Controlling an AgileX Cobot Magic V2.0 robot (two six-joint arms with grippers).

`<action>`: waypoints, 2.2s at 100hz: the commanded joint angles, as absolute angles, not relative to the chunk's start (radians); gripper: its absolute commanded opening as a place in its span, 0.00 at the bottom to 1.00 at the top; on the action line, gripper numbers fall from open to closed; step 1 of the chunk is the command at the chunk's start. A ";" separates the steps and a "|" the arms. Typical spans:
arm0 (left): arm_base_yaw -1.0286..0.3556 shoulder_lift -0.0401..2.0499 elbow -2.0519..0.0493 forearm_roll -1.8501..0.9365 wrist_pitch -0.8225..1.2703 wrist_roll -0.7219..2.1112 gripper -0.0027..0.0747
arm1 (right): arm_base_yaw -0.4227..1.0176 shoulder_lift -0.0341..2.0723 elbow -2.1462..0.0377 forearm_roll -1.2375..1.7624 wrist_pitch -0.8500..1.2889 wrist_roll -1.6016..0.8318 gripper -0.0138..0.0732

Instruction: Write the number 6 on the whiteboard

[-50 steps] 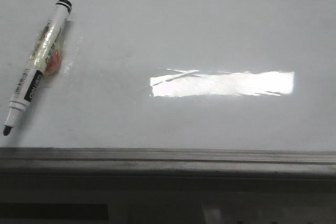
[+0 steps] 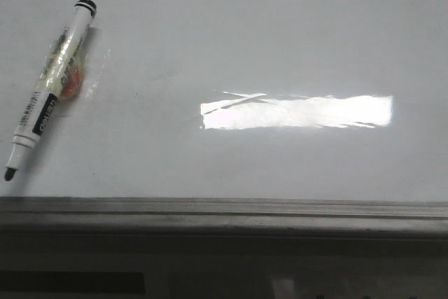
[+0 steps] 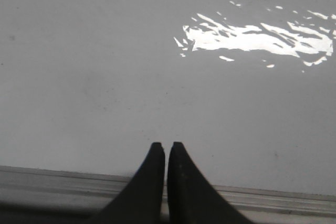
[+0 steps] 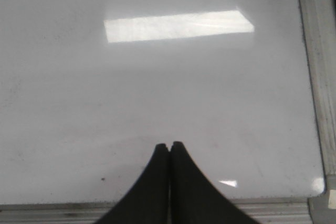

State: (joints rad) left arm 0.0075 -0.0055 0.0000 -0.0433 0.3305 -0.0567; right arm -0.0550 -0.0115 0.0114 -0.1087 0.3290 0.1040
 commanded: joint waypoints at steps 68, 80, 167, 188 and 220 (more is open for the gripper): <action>0.010 -0.034 0.024 -0.036 0.225 -0.058 0.01 | -0.053 -0.027 0.026 -0.137 0.270 0.103 0.09; 0.010 -0.034 0.024 -0.036 0.188 -0.058 0.01 | -0.053 -0.027 0.026 -0.142 0.170 0.103 0.09; 0.004 0.150 -0.134 -0.067 0.137 -0.019 0.01 | -0.053 0.170 -0.144 0.107 0.214 0.105 0.09; 0.004 0.336 -0.275 -0.076 0.155 0.000 0.03 | -0.053 0.328 -0.200 0.109 0.208 0.105 0.09; 0.004 0.493 -0.280 -0.170 -0.061 -0.010 0.66 | -0.053 0.384 -0.200 0.109 0.208 0.105 0.09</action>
